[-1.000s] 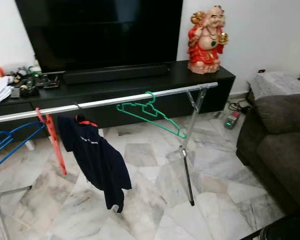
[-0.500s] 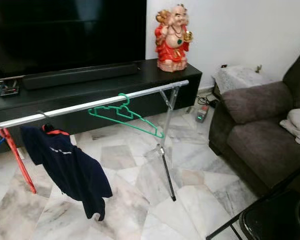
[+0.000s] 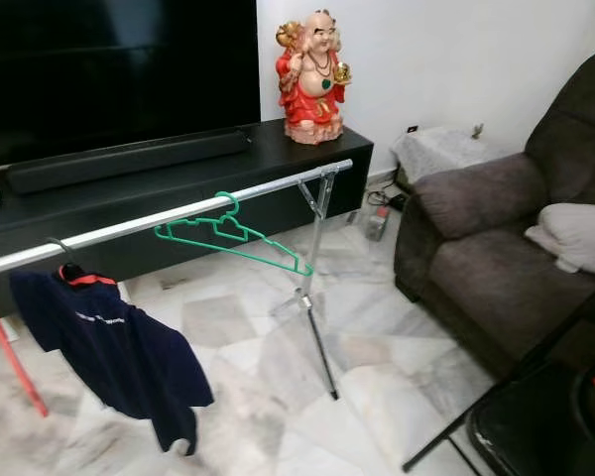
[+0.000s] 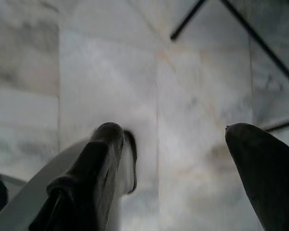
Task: Hang hanger
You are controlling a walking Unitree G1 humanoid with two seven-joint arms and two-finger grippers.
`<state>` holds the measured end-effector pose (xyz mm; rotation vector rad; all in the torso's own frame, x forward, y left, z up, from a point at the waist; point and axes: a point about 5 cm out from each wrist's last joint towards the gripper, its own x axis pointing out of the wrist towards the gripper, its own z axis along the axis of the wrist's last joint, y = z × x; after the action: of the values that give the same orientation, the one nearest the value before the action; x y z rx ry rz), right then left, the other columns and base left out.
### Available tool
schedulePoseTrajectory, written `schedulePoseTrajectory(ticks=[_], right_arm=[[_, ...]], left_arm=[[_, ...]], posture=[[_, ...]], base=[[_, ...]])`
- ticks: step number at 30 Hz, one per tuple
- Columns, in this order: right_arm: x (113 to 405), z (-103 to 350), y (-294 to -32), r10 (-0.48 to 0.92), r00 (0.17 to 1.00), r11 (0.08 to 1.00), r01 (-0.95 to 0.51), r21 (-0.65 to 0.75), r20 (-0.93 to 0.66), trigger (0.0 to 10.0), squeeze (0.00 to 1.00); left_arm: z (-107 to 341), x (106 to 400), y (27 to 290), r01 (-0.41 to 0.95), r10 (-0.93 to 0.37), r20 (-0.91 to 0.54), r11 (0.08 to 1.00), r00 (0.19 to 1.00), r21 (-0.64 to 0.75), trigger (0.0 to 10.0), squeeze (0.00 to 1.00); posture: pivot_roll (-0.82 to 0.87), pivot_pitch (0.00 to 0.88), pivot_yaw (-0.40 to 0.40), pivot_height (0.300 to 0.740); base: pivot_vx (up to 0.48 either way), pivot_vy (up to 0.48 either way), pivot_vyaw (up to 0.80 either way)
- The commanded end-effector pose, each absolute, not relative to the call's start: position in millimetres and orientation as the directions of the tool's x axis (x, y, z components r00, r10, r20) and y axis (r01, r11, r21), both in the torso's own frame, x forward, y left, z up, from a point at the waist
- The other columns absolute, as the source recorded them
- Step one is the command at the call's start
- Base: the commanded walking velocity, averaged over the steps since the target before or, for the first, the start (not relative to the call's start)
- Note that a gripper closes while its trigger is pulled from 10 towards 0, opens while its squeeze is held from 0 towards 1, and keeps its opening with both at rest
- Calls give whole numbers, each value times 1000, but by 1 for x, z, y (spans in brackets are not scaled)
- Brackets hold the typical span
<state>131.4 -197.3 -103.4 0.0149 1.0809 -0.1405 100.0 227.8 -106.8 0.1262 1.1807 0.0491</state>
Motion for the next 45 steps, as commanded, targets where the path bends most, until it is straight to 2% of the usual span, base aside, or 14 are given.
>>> schedulePoseTrajectory(ticks=[1,22,25,45], right_arm=[[130,-103,-206,-128,455,988,133,-75,-881,10000,0],[125,-105,-203,-118,439,990,123,-71,-891,10000,0],[124,-105,-202,-116,436,990,123,-69,-892,10000,0],[119,-107,-201,-108,427,992,110,-67,-898,10000,0]], left_arm=[[-108,100,221,48,87,-921,992,380,113,10000,0],[-108,98,222,93,81,-923,988,376,125,10000,0],[-108,97,223,108,82,-924,985,373,131,10000,0],[-109,92,223,98,86,-927,987,365,130,10000,0]], posture=[[13,0,20,740],[25,0,25,740],[27,0,26,740],[21,0,32,740]], base=[[0,0,-731],[0,0,-727],[0,-366,-729],[0,-19,-727]])
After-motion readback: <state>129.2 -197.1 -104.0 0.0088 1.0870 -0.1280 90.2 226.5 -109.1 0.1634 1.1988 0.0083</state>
